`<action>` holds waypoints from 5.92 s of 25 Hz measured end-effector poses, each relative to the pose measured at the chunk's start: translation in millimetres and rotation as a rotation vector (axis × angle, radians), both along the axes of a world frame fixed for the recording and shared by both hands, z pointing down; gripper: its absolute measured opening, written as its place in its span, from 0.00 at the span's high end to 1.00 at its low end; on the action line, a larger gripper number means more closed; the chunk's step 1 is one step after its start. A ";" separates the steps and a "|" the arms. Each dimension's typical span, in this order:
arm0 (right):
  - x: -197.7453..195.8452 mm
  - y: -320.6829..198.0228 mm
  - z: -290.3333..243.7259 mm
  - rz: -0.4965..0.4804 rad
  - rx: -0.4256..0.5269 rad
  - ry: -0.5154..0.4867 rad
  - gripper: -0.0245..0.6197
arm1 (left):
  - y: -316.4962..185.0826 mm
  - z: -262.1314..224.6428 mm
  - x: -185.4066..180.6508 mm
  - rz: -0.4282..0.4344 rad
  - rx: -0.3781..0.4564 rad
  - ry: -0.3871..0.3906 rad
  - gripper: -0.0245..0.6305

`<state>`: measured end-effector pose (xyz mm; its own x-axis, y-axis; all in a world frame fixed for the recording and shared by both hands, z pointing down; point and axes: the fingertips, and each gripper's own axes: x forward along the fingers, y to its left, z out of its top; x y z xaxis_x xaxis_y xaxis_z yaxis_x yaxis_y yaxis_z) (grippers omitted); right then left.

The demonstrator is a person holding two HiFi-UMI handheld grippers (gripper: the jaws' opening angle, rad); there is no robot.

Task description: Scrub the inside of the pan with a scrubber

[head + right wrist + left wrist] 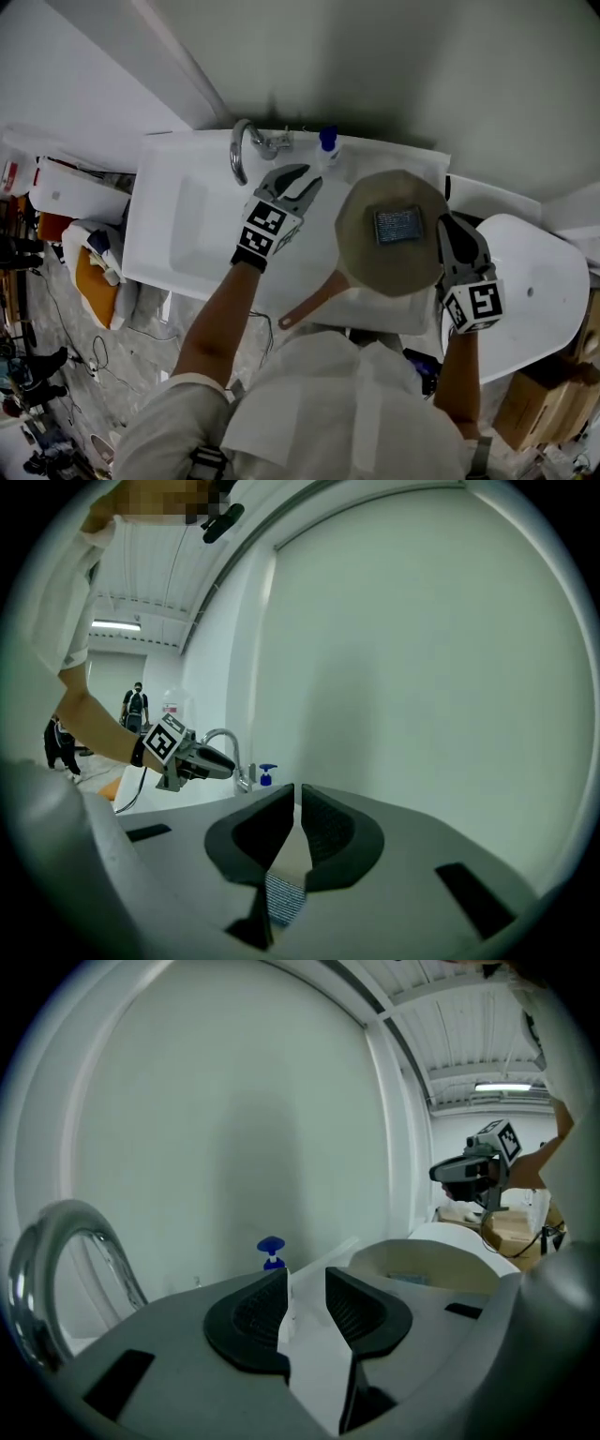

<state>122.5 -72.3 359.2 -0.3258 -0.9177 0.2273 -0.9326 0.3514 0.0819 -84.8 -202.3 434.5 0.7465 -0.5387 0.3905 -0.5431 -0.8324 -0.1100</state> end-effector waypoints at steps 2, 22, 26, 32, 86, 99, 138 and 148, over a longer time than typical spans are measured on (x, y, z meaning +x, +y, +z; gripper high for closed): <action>0.1 -0.9 7.0 0.012 -0.012 -0.002 0.95 | -12.3 9.9 6.2 -0.026 -0.010 0.015 0.74; 7.5 -23.4 37.5 0.017 -0.092 0.001 0.95 | -93.7 92.0 52.5 -0.034 -0.031 -0.108 0.57; 6.8 -29.8 35.8 0.007 -0.081 -0.002 0.95 | -98.2 105.1 60.5 -0.013 -0.034 -0.158 0.57; 13.1 -31.8 39.2 0.031 -0.094 -0.011 0.95 | -103.3 120.7 66.5 -0.033 -0.056 -0.160 0.59; 34.9 23.1 18.3 0.135 -0.015 -0.075 0.95 | 73.5 30.8 56.4 0.757 -0.146 -0.822 0.65; 44.0 25.4 15.4 0.146 -0.014 -0.075 0.95 | 70.3 30.5 64.5 0.736 -0.148 -0.797 0.65; 7.2 -25.2 53.1 0.037 -0.138 0.017 0.95 | -97.8 132.0 65.0 0.050 -0.027 -0.125 0.65; 2.1 -26.7 48.0 0.022 -0.129 0.034 0.95 | -98.7 138.6 60.4 0.030 -0.015 -0.104 0.57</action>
<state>124.6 -99.0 407.1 -0.2963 -0.8870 0.3542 -0.9375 0.3410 0.0695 -24.4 -301.0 573.1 0.7174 -0.5102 0.4744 -0.5042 -0.8501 -0.1518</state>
